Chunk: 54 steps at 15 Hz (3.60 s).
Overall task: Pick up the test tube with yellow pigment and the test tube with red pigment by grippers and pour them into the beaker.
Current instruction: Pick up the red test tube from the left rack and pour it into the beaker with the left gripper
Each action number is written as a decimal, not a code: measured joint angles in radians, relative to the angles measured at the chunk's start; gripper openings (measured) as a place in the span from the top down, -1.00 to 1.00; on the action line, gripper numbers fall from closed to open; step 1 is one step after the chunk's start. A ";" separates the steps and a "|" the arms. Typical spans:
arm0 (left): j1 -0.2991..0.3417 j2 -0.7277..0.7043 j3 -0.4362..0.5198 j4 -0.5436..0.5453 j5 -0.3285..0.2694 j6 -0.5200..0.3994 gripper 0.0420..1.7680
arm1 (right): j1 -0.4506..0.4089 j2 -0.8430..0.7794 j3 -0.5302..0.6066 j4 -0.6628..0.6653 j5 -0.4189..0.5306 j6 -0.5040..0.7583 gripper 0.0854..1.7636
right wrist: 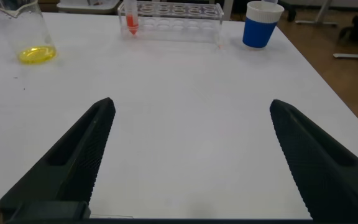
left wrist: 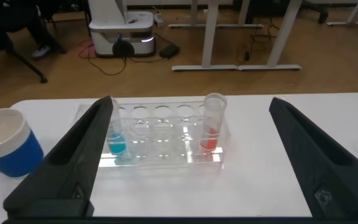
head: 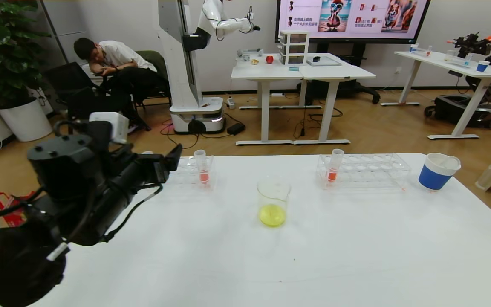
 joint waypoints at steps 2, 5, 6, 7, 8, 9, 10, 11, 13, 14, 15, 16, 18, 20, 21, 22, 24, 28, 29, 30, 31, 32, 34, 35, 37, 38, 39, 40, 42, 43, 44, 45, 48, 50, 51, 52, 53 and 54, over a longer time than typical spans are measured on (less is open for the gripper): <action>-0.041 0.131 -0.020 -0.097 0.029 -0.001 -0.98 | 0.000 0.000 0.000 0.000 0.000 0.000 -0.97; -0.069 0.293 -0.049 -0.217 0.041 -0.001 -0.98 | 0.000 0.000 0.000 0.000 0.000 0.000 -0.97; -0.074 0.334 -0.065 -0.230 0.046 0.000 -0.98 | 0.000 0.000 0.000 0.000 0.000 0.000 -0.97; -0.077 0.370 -0.088 -0.236 0.055 -0.001 -0.98 | 0.000 0.000 0.000 0.000 0.000 0.000 -0.97; -0.078 0.399 -0.113 -0.236 0.060 -0.002 -0.98 | 0.000 0.000 0.000 0.000 0.000 0.000 -0.97; -0.076 0.426 -0.141 -0.235 0.060 -0.001 -0.98 | 0.000 0.000 0.000 0.000 0.000 0.000 -0.97; -0.072 0.454 -0.178 -0.233 0.061 0.000 -0.98 | 0.000 0.000 0.000 0.000 0.000 0.000 -0.97; -0.067 0.481 -0.216 -0.231 0.061 0.001 -0.98 | 0.000 0.000 0.000 0.000 0.000 0.000 -0.97; -0.057 0.538 -0.304 -0.224 0.058 0.005 -0.98 | 0.000 0.000 0.000 0.000 0.000 0.000 -0.97; -0.053 0.563 -0.345 -0.216 0.057 0.008 -0.98 | 0.000 0.000 0.000 0.000 0.000 0.000 -0.97; -0.047 0.583 -0.381 -0.211 0.057 0.008 -0.98 | 0.000 0.000 0.000 0.000 0.000 0.000 -0.97; -0.041 0.601 -0.413 -0.208 0.056 0.009 -0.98 | 0.000 0.000 0.000 0.000 0.000 0.000 -0.97; -0.028 0.624 -0.451 -0.198 0.052 0.010 -0.98 | 0.000 0.000 0.000 0.000 0.000 0.000 -0.97; -0.015 0.643 -0.483 -0.194 0.052 0.011 -0.98 | 0.000 0.000 0.000 0.000 0.000 0.000 -0.97; -0.010 0.649 -0.493 -0.194 0.052 0.010 -0.98 | 0.000 0.000 0.000 0.000 0.000 0.000 -0.97; -0.010 0.654 -0.500 -0.194 0.052 0.010 -0.98 | 0.000 0.000 0.000 0.000 0.000 0.000 -0.97; -0.008 0.661 -0.514 -0.200 0.052 0.009 -0.65 | 0.000 0.000 0.000 0.000 0.000 0.000 -0.97; -0.010 0.664 -0.524 -0.218 0.053 0.010 0.59 | 0.000 0.000 0.000 -0.001 0.000 0.000 -0.97; -0.009 0.664 -0.528 -0.220 0.051 0.009 0.37 | 0.000 0.000 0.000 0.000 0.000 0.000 -0.97; -0.011 0.664 -0.528 -0.219 0.052 0.009 0.43 | 0.000 0.000 0.000 0.000 0.000 0.000 -0.97; -0.011 0.663 -0.530 -0.219 0.052 0.009 0.43 | 0.000 0.000 0.000 0.000 0.000 0.000 -0.97; -0.014 0.659 -0.532 -0.214 0.053 0.011 0.43 | 0.000 0.000 0.000 0.000 0.000 0.000 -0.97; -0.016 0.637 -0.543 -0.188 0.053 0.026 0.43 | 0.000 0.000 0.000 0.000 0.000 0.000 -0.97; -0.017 0.613 -0.552 -0.152 0.052 0.031 0.43 | 0.000 0.000 0.000 0.000 0.000 0.000 -0.97; -0.019 0.545 -0.588 -0.021 0.049 0.036 0.43 | 0.000 0.000 0.000 0.000 0.000 0.000 -0.97; -0.020 0.507 -0.617 0.057 0.042 0.036 0.43 | 0.000 0.000 0.000 0.000 0.000 0.000 -0.97; -0.021 0.471 -0.651 0.132 0.031 0.036 0.43 | 0.000 0.000 0.000 0.000 0.000 0.000 -0.97; -0.021 0.439 -0.686 0.193 0.021 0.037 0.43 | 0.000 0.000 0.000 0.000 0.000 0.000 -0.97; -0.014 0.392 -0.749 0.271 0.003 0.037 0.43 | 0.000 0.000 0.000 0.000 0.000 0.000 -0.97; -0.011 0.376 -0.769 0.293 -0.008 0.036 0.43 | 0.000 0.000 0.000 0.000 0.000 0.000 -0.97; -0.011 0.365 -0.786 0.304 -0.018 0.036 0.43 | 0.000 0.000 0.000 0.000 0.000 0.000 -0.97; -0.011 0.358 -0.801 0.315 -0.025 0.036 0.43 | 0.000 0.000 0.000 0.000 0.000 0.000 -0.97; -0.012 0.347 -0.839 0.346 -0.030 0.036 0.43 | 0.000 0.000 0.000 0.000 0.000 0.000 -0.97; -0.014 0.343 -0.846 0.347 -0.038 0.035 0.43 | 0.000 0.000 0.000 0.000 0.000 0.000 -0.97; -0.015 0.343 -0.846 0.347 -0.055 0.032 0.43 | 0.000 0.000 0.000 0.000 0.000 0.000 -0.97; -0.014 0.342 -0.846 0.347 -0.076 0.029 0.43 | 0.000 0.000 0.000 0.000 0.000 0.000 -0.97; -0.013 0.343 -0.842 0.347 -0.106 0.027 0.43 | 0.000 0.000 0.000 0.000 0.000 0.000 -0.97; -0.011 0.344 -0.839 0.347 -0.154 0.022 0.43 | 0.000 0.000 0.000 0.000 0.000 0.000 -0.97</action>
